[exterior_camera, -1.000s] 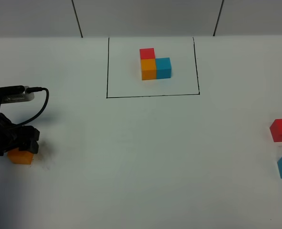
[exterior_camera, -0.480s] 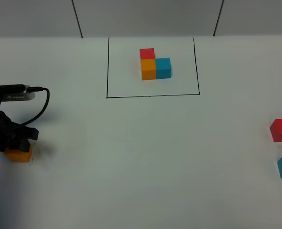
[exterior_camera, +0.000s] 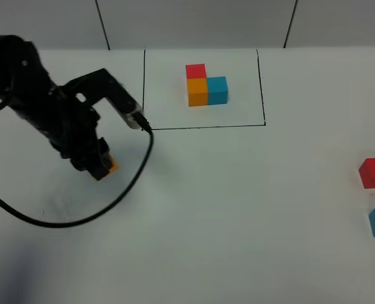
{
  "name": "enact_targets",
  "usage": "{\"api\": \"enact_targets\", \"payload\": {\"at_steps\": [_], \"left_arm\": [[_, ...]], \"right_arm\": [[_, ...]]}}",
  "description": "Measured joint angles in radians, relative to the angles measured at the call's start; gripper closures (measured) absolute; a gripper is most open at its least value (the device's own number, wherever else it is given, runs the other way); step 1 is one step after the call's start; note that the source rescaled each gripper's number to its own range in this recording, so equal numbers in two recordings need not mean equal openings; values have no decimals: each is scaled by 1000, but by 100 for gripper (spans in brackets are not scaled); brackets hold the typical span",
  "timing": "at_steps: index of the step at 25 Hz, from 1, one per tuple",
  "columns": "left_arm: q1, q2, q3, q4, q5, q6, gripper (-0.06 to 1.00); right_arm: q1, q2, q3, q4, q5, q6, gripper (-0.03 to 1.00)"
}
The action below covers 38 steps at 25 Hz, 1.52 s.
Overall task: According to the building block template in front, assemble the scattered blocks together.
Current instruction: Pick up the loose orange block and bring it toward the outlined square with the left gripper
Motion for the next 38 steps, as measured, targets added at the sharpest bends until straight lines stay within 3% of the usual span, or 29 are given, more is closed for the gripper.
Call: {"api": "enact_targets", "payload": {"at_steps": [4,8,12,23,34,36,38], "left_arm": [[-166,60,-95,66,99,46,94],[-297,126,-162,109,104,45,94],[-372,197,-212,114,88,44,94],[-392,336,-226,113,62,46,94],[-396,351,-227,98,-3,47,94],[-397,351,-227,98,-4,50,84],[-398,351,-228,98,-4,50,52]], "right_arm": [[0,0,0,0,0,0,97],[0,0,0,0,0,0,97],[0,0,0,0,0,0,97],[0,0,0,0,0,0,97],[0,0,0,0,0,0,97],[0,0,0,0,0,0,97],[0,0,0,0,0,0,97]]}}
